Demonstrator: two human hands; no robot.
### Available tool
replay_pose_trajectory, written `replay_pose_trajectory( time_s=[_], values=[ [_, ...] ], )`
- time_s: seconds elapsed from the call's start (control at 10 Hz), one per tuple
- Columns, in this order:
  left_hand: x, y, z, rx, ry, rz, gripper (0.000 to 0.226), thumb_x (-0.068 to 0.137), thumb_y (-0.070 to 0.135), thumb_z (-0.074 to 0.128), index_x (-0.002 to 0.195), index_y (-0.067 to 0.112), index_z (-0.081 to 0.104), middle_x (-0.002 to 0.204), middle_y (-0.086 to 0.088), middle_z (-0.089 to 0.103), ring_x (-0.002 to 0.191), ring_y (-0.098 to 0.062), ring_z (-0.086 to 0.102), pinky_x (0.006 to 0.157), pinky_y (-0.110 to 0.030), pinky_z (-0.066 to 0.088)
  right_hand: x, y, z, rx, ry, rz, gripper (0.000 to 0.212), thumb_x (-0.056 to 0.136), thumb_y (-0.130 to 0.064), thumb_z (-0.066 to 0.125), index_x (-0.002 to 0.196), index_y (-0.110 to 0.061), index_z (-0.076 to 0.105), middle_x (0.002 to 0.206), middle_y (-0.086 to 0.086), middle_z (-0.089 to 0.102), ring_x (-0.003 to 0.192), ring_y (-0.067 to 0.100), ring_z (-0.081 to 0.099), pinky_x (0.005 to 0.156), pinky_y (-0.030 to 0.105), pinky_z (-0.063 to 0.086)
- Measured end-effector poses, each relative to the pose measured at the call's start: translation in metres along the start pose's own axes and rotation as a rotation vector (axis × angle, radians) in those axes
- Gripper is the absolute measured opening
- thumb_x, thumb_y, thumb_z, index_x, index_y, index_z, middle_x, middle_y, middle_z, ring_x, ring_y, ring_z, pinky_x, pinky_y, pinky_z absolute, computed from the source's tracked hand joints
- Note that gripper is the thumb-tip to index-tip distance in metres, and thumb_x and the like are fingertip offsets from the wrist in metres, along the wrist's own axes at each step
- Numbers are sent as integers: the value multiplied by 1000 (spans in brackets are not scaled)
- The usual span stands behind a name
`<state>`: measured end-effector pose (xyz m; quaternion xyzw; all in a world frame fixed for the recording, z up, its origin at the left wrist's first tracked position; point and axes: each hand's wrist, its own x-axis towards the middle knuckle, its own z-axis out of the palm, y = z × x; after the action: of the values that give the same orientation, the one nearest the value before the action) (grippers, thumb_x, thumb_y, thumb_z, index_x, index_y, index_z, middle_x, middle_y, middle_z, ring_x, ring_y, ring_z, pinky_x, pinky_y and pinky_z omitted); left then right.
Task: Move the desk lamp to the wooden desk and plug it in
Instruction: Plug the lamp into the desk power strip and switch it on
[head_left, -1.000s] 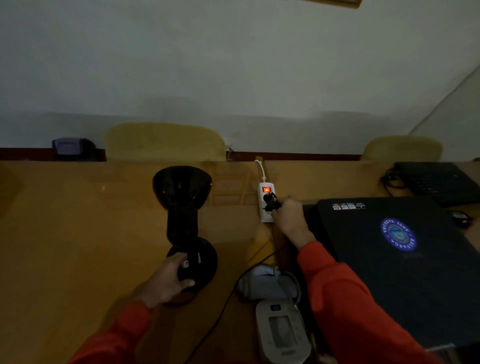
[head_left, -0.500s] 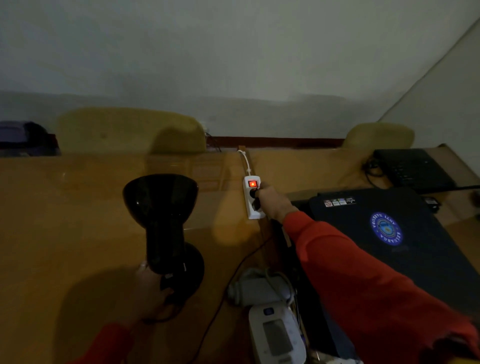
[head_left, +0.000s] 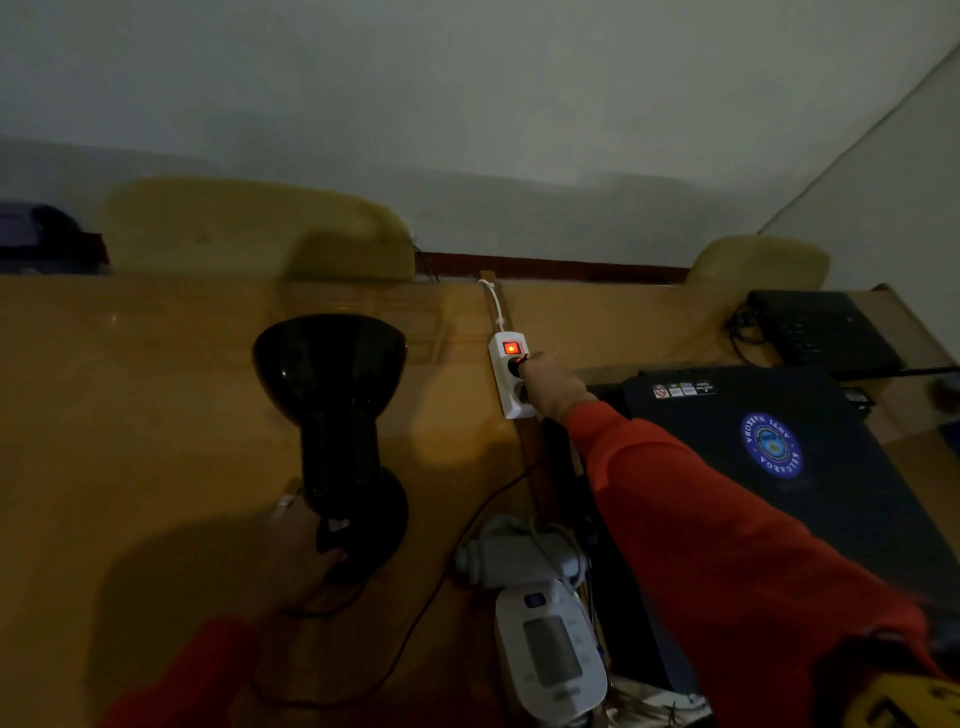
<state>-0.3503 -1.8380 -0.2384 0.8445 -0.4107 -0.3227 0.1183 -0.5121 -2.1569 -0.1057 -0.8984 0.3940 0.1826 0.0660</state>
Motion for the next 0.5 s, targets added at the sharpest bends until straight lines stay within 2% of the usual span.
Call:
replay_pose_trajectory(
  time_s=[0.1, 0.2, 0.4, 0.5],
  values=[
    [-2, 0, 2, -38, 34, -12, 51, 68, 20, 82, 111, 0, 63, 120, -26, 60, 112, -44, 53, 96, -55, 44, 0, 1, -3, -18, -1, -8, 37, 93, -6, 48, 130, -2, 50, 133, 24, 51, 118, 37, 54, 97, 42, 49],
    [-3, 0, 3, -51, 42, -14, 49, 69, 20, 81, 110, 0, 63, 120, -26, 60, 113, -44, 53, 96, -56, 44, -4, 1, -3, -71, -1, -36, 37, 93, -6, 48, 130, -2, 49, 133, 24, 50, 116, 37, 55, 95, 43, 50],
    [-8, 8, -5, -84, 73, -9, 50, 69, 20, 81, 113, 3, 63, 117, -25, 63, 110, -43, 56, 94, -54, 47, -5, 1, 4, -111, 16, -51, 39, 94, -4, 46, 132, -4, 45, 131, 24, 50, 114, 39, 56, 92, 47, 51],
    [-16, 18, -9, -158, 76, -40, 45, 76, 7, 75, 117, -5, 59, 124, -30, 58, 116, -47, 51, 99, -54, 41, -2, 2, 7, -103, 21, -21, 37, 94, -5, 45, 131, -3, 45, 130, 24, 52, 112, 38, 57, 90, 47, 52]
  ],
)
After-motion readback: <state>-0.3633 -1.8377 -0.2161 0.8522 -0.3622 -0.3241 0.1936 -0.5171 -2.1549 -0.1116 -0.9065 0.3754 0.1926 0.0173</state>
